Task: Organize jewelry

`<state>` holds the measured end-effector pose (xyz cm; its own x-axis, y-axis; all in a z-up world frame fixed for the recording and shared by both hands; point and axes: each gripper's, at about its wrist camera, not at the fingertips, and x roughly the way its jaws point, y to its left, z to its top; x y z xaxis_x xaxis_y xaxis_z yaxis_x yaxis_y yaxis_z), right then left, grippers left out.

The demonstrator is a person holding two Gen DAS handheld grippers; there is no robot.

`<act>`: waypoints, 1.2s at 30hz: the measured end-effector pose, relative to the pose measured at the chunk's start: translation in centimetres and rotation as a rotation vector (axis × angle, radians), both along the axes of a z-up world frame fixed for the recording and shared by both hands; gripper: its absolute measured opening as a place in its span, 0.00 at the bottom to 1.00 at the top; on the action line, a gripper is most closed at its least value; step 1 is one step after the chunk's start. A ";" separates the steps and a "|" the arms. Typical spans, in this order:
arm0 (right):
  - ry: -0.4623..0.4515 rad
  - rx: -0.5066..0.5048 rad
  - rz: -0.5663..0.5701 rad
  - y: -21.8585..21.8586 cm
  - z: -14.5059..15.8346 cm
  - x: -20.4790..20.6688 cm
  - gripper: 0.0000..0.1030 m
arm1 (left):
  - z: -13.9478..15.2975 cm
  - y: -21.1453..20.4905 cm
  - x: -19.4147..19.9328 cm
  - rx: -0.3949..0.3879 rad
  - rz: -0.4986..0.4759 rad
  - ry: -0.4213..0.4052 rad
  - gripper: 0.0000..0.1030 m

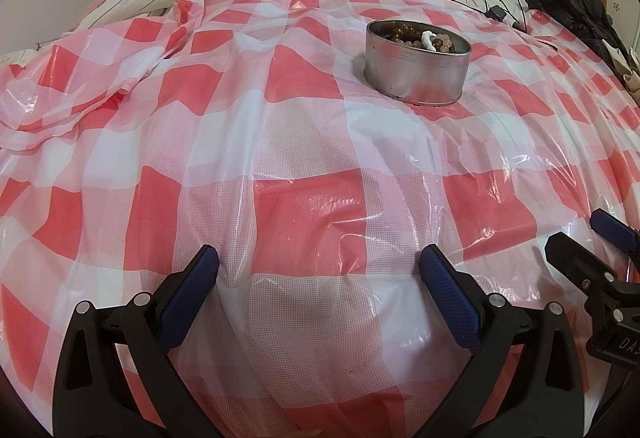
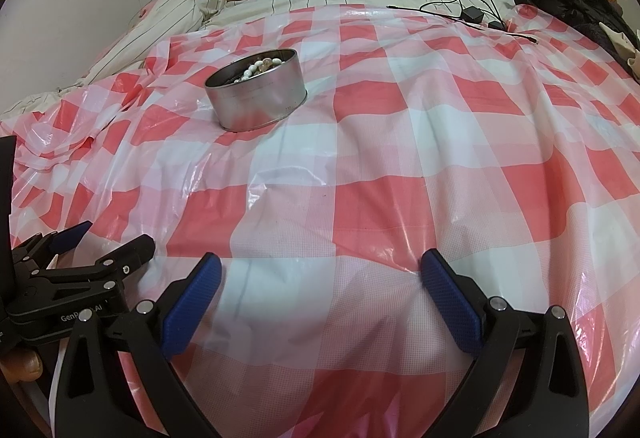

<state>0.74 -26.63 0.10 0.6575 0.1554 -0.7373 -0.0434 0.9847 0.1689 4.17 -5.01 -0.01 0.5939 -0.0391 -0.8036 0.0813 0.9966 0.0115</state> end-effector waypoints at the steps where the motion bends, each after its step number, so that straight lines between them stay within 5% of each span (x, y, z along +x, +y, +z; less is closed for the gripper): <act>1: 0.000 0.000 0.000 0.0 0.0 0.0 0.93 | 0.0 0.0 0.0 0.000 0.000 0.000 0.93; 29: 0.000 -0.001 0.001 -0.1 0.0 0.0 0.93 | 0.1 0.4 -0.3 -0.025 0.006 -0.027 0.93; 36: 0.001 -0.001 0.000 0.0 0.0 0.0 0.93 | 0.0 0.1 -0.2 0.019 0.014 -0.013 0.93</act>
<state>0.72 -26.66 0.09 0.6569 0.1549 -0.7379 -0.0438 0.9848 0.1678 4.02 -4.94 0.01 0.6045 -0.0159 -0.7964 0.0672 0.9973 0.0312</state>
